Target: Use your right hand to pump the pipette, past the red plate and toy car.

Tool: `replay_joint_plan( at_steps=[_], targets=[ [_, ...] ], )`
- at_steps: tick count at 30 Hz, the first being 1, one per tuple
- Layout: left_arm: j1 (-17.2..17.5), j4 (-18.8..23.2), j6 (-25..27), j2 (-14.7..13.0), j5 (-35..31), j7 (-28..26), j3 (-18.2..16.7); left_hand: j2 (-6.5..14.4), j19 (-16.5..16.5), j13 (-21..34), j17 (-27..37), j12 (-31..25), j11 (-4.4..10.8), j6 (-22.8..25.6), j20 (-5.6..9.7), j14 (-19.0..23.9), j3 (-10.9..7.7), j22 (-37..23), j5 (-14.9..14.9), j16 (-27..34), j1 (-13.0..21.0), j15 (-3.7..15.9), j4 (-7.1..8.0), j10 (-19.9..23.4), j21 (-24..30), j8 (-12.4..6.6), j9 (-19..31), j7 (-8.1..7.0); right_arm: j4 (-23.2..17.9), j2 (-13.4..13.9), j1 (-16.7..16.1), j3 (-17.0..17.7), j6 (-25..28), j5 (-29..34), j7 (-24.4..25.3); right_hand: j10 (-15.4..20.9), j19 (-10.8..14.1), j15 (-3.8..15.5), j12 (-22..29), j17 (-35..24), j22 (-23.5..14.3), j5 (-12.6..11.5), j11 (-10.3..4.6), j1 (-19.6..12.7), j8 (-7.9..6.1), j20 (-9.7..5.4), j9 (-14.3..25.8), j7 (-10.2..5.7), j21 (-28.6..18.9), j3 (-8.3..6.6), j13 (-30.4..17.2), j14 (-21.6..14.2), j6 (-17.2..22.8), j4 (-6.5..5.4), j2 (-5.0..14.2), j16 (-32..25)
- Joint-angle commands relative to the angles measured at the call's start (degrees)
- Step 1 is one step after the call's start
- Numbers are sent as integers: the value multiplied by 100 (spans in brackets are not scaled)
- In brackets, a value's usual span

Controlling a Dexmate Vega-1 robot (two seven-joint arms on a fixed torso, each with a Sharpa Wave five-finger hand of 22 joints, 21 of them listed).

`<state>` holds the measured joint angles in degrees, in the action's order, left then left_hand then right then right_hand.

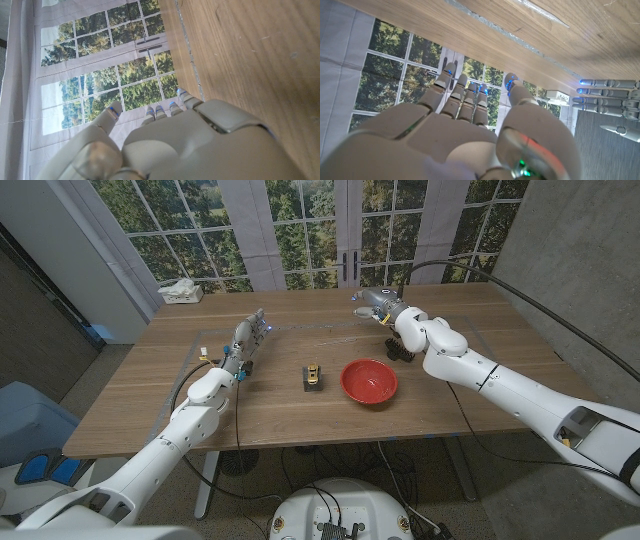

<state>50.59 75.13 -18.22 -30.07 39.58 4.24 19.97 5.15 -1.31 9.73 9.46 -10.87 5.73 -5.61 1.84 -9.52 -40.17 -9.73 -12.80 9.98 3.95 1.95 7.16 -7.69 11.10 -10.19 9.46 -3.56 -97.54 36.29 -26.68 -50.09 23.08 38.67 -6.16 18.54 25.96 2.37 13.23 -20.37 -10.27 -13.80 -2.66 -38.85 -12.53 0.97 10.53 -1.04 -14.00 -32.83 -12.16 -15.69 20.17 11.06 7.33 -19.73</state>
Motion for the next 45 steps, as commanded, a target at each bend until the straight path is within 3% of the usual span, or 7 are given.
replay_joint_plan(
  at_steps=[1, 24, 45],
  targets=[
    [8, -7, 38, 1, 19, -10, -11, 500, 18, 30, 21, -27, -15, 26, 503, -60, -42, -26, -43, 22, 10, 503, -7, 17, 25, -19, 25, -13, 160, -169, 112, -215, 164, 350, -194, 67, 95, 342, 42, -30, -33, -53, -3, -127, -34, -25, 29, 3, -52, -13, -26, -61, 65, 5, -15, -47],
    [26, 23, 99, -19, 48, 5, -9, 458, 28, 30, 21, -25, -18, 39, 506, -51, -34, -26, -41, 15, -9, 505, -17, 33, 24, -14, 25, -23, 535, -349, 281, -428, 237, 393, -582, 164, 95, 337, 60, -84, -42, -40, 11, -377, -49, -24, 31, -23, -42, 61, -50, 1, 202, -41, -55, -76],
    [135, 143, 170, -60, 81, -64, -30, 443, 39, 28, 10, -18, -28, 48, 503, -29, -31, -25, -37, 10, -1, 498, -61, 37, 24, -11, 25, -25, 869, -451, 488, -599, 220, 209, -914, 221, 86, 292, 72, -141, -49, -17, 42, -402, -41, -12, 34, 8, -37, 168, -71, 17, 266, -121, -44, -117]
  ],
)
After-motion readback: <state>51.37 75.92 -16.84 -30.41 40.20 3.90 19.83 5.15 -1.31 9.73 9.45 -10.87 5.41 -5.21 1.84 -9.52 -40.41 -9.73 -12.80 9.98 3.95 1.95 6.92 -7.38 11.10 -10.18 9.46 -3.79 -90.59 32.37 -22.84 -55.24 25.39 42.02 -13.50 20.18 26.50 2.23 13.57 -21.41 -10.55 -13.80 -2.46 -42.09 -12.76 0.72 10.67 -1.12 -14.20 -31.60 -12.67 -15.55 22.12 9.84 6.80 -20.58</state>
